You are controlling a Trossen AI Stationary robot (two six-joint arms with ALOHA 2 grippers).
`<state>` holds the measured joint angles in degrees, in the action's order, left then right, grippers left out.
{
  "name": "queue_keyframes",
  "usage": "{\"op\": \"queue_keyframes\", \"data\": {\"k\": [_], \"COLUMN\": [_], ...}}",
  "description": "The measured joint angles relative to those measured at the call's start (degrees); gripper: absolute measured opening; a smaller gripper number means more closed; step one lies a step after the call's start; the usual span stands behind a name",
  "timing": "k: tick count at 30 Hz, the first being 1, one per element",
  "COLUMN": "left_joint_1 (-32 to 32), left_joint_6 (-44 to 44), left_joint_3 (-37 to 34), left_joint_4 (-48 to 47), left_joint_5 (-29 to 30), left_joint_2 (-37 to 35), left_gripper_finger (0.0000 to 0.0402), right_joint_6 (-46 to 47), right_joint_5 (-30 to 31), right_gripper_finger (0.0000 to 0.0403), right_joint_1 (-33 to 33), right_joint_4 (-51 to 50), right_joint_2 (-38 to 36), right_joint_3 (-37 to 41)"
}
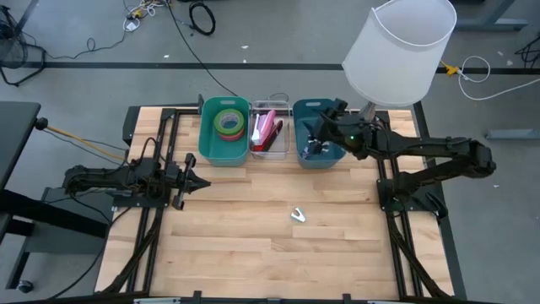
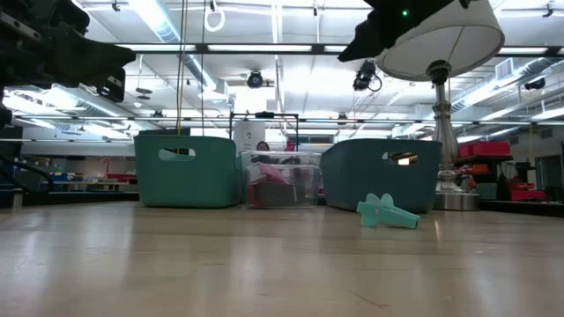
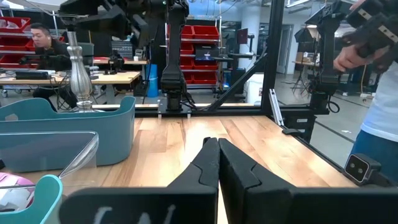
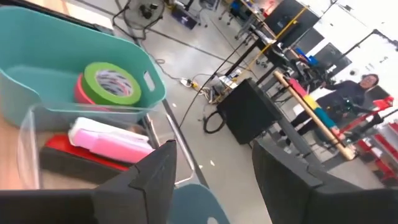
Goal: Pick and place Stapler, Stapler remover, tape
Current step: Put the light green staple remover into the blue bin
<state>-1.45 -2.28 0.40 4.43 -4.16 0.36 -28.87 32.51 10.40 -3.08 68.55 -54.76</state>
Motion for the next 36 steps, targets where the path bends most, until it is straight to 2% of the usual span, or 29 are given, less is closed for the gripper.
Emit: {"op": "queue_keyframes", "data": {"k": [9,13,20,26,29,32,36], "left_joint_1": [0.0,0.0,0.0,0.0,0.0,0.0,0.0], "left_joint_6": [0.0,0.0,0.0,0.0,0.0,0.0,0.0], "left_joint_3": [0.0,0.0,0.0,0.0,0.0,0.0,0.0], "left_joint_4": [0.0,0.0,0.0,0.0,0.0,0.0,0.0], "left_joint_5": [0.0,0.0,0.0,0.0,0.0,0.0,0.0], "left_joint_2": [0.0,0.0,0.0,0.0,0.0,0.0,0.0], "left_gripper_finger": [0.0003,0.0003,0.0003,0.0003,0.0003,0.0003,0.0003], "right_joint_6": [10.1,14.4,19.0,22.5,25.1,28.8,32.9], "right_joint_5": [0.0,-2.3,-12.6,-25.5,-29.3,-29.1,-25.7], "right_gripper_finger": [0.0222,0.0233,0.0247,0.0249,0.0249,0.0249,0.0250], "right_joint_1": [-4.7,-6.6,-8.9,-10.0,-10.8,-11.8,-13.1], "right_joint_4": [-3.2,-4.8,-7.4,-11.5,-14.1,-15.9,-17.4], "right_joint_2": [0.0,0.0,0.0,0.0,0.1,0.1,0.6], "right_joint_3": [0.0,0.0,0.0,0.0,0.0,0.0,0.0]}}
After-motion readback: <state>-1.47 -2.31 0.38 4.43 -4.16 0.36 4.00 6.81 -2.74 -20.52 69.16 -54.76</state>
